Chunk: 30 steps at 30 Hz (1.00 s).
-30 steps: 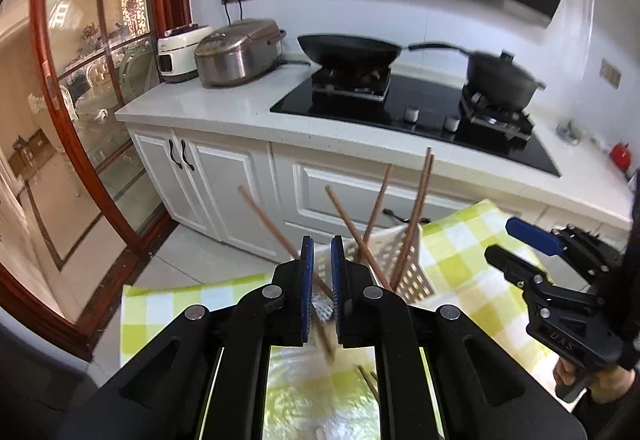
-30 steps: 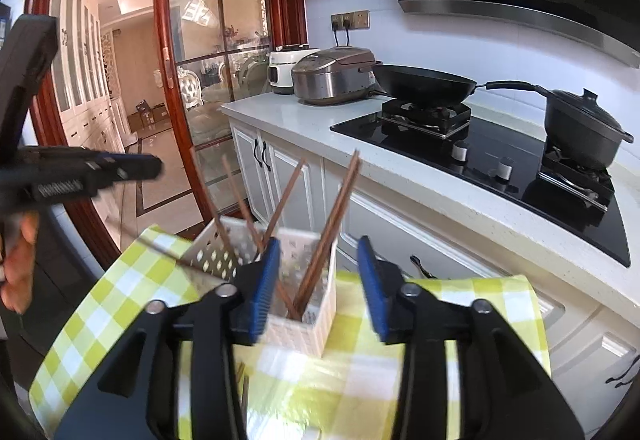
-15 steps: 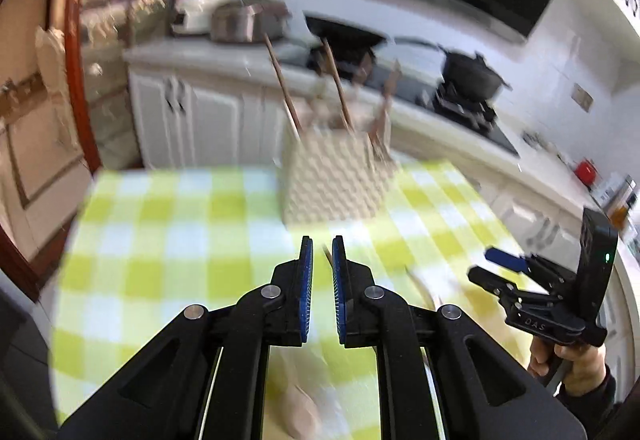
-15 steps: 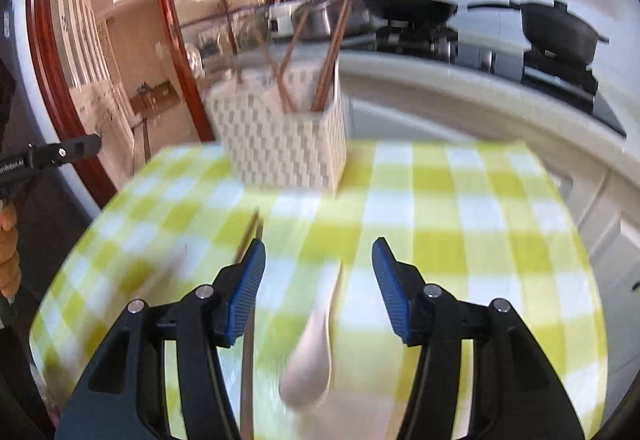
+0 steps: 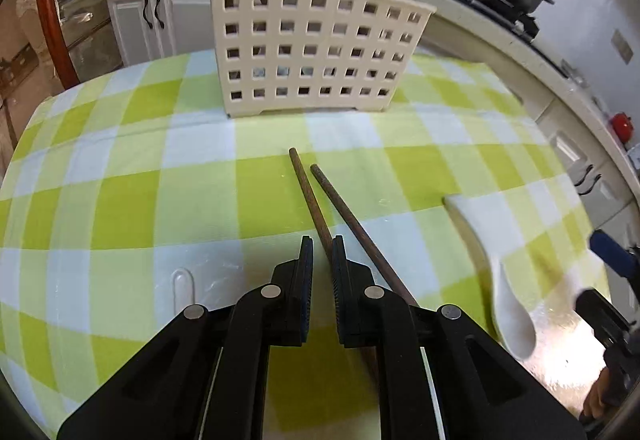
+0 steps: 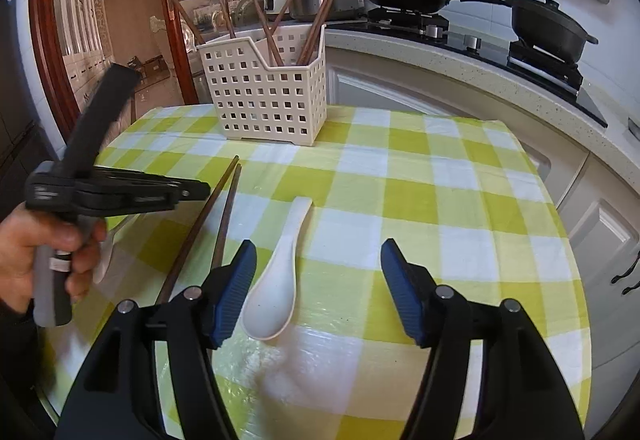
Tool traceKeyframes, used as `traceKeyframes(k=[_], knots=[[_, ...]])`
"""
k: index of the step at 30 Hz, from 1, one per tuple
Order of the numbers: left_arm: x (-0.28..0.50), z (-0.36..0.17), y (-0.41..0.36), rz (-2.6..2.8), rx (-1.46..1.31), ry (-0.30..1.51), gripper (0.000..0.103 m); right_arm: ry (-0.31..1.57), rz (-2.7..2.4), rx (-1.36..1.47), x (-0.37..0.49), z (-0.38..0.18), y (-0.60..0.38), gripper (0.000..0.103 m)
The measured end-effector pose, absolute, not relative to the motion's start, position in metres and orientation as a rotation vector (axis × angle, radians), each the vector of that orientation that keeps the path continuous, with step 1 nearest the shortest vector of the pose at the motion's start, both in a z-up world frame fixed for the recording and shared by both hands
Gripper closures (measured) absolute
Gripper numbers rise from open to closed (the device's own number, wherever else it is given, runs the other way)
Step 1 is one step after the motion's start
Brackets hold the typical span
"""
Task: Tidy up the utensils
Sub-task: 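Move both tools back down to the remaining chopsticks on the table, then close the left tool on a brown chopstick while the right tool grasps the last chopstick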
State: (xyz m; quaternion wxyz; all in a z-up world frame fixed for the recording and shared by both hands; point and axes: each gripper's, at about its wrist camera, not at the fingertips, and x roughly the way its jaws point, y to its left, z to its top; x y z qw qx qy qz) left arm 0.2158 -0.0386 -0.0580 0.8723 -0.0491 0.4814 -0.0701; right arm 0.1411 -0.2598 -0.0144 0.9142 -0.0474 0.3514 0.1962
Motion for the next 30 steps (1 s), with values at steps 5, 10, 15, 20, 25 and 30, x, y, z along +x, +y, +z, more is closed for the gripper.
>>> traceKeyframes(k=[5,10,15,20,25,30], knots=[[0.223,-0.058,-0.052,-0.117,-0.036,1.017,0.091,0.725,0.412,-0.094,0.141,-0.016,-0.259,0.038],[0.221,-0.062,-0.061,-0.091,0.026,0.997,0.092,0.728,0.415,-0.103,0.139,-0.015,-0.255,0.038],[0.21,-0.057,-0.033,-0.144,-0.112,1.006,0.098,0.735,0.437,-0.128,0.14,-0.013,-0.237,0.038],[0.188,-0.041,-0.004,-0.179,-0.217,0.954,0.098,0.768,0.503,-0.214,0.148,-0.019,-0.191,0.039],[0.17,-0.022,0.011,-0.206,-0.26,0.896,0.098,0.843,0.537,-0.246,0.17,-0.035,-0.153,0.055],[0.162,-0.007,0.017,-0.221,-0.271,0.849,0.098,0.923,0.506,-0.281,0.197,-0.055,-0.131,0.067]])
